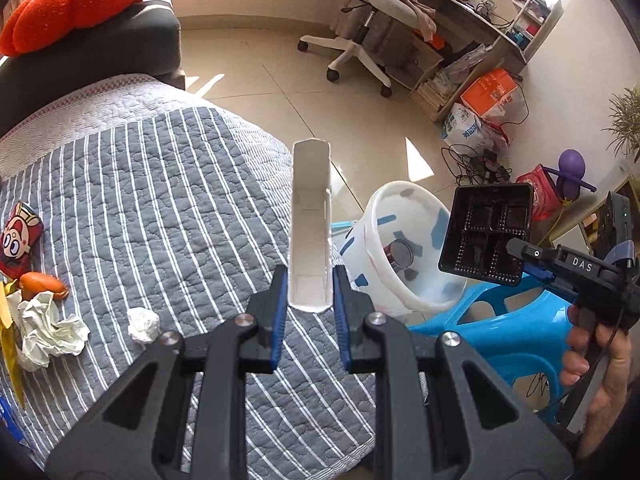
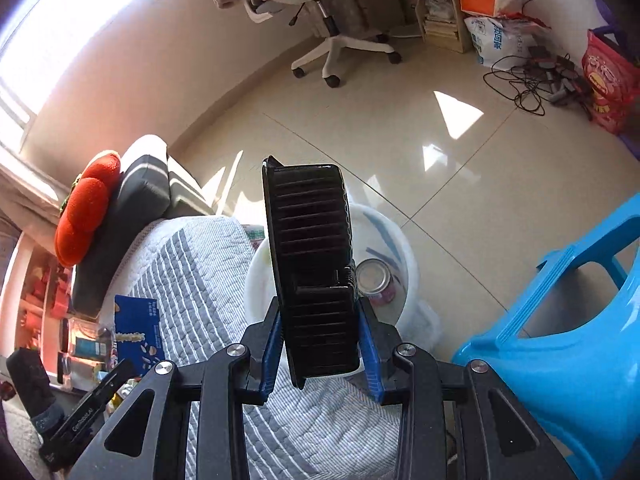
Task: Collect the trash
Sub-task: 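Carry the black tray and white box to the bucket and release both, then return both tools over the bed, then grasp the milk carton with the left tool, then grasp the blue snack box with the right tool while the left tool holds the carton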
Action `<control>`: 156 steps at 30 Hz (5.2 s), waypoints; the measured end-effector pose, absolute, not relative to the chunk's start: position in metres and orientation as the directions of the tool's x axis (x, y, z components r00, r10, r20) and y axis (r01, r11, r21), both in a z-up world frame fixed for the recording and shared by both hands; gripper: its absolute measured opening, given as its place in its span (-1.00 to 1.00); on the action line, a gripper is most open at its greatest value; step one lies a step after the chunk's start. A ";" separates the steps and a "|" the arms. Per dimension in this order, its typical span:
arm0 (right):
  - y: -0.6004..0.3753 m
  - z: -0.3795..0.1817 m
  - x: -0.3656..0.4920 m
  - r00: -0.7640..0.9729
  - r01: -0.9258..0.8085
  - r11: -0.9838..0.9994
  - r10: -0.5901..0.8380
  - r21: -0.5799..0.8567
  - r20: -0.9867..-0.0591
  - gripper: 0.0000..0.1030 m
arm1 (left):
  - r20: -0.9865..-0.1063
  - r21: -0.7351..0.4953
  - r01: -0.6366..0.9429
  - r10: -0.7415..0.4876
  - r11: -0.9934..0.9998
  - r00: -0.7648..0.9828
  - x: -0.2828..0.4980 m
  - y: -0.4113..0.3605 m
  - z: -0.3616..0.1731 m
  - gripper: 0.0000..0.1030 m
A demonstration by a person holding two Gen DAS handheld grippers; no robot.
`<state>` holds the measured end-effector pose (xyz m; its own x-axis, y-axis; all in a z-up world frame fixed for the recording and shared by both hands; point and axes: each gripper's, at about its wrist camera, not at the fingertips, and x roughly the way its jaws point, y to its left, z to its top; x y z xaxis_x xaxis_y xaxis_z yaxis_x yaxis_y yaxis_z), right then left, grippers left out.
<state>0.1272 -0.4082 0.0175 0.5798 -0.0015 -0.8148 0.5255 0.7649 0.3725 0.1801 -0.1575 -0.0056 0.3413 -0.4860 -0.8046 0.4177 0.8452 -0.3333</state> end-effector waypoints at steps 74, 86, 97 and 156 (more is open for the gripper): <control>-0.248 0.032 0.133 0.528 0.215 0.973 -0.045 0.082 -0.848 0.76 | -0.850 -0.058 0.279 -0.194 0.959 0.490 0.124 -0.009 0.009 0.99; -0.203 0.021 0.156 0.512 0.139 0.989 -0.030 0.049 -0.858 0.76 | -0.887 -0.083 0.165 -0.148 0.983 0.437 0.126 0.062 0.002 0.99; -0.160 0.005 0.180 0.475 0.069 0.998 -0.026 0.008 -0.879 0.76 | -0.920 -0.171 -0.098 -0.124 0.980 0.371 0.158 0.171 -0.012 0.98; 0.235 -0.131 0.199 0.203 -0.446 0.866 0.345 0.227 -0.917 0.75 | -0.903 -0.024 -0.160 0.048 0.987 0.428 0.066 0.288 0.043 -0.23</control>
<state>0.1994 0.2345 -0.1305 0.2026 0.3449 -0.9165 -0.4457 0.8659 0.2273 0.0660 0.2878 0.0431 0.4276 0.0477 -0.9027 -0.1597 0.9869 -0.0236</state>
